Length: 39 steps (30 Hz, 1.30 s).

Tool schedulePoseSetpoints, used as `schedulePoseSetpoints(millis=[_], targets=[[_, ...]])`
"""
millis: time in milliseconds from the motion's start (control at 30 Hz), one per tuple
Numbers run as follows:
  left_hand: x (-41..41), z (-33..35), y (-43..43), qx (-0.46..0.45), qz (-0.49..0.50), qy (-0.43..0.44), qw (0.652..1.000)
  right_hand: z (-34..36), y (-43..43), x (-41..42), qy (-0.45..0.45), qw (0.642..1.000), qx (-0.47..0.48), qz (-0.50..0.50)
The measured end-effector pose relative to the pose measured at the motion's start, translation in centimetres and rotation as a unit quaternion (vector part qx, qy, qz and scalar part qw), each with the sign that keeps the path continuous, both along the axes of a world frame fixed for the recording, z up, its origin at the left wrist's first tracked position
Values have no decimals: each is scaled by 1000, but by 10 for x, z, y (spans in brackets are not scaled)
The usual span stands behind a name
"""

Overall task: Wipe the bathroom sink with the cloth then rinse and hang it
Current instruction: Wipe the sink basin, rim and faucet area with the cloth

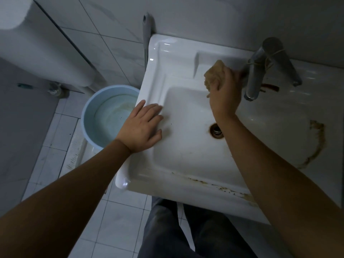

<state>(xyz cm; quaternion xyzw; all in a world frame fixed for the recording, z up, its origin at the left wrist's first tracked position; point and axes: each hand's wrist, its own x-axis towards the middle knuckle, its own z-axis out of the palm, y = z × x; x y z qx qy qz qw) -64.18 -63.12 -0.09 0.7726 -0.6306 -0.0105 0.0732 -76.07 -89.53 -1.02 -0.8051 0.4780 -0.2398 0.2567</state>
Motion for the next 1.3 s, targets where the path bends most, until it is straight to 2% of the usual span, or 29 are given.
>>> schedulePoseSetpoints(millis=[67,133,267,433,600,667,767,833,1000,1133,1300], targets=[[-1,-1,0,-9,0,3,1000,-1,0,6,57,998,-29,24],[0,-1,-1,-13,2,6,1000,0,8,20,74,995,-45,49],[0,-1,-1,-9,5,0,1000,3,35,36,66,993,-57,80],[-2,0,0,9,4,-2,1000,8,34,-5,59,987,-33,148],[-1,1,0,3,5,-3,1000,17,12,-43,14,999,4,29],[-1,1,-1,3,4,-2,1000,13,11,-33,19,999,2,29],[-1,3,-2,7,6,4,1000,1,19,-8,76,995,-42,45],[-1,3,-2,3,5,7,1000,-3,25,6,64,996,-35,55],[1,0,-1,10,2,5,1000,-5,63,23,16,989,11,146],[-15,8,5,22,36,23,999,-8,100,-5,16,952,154,263],[-53,33,56,-11,128,91,988,13,128,-65,13,938,273,215]])
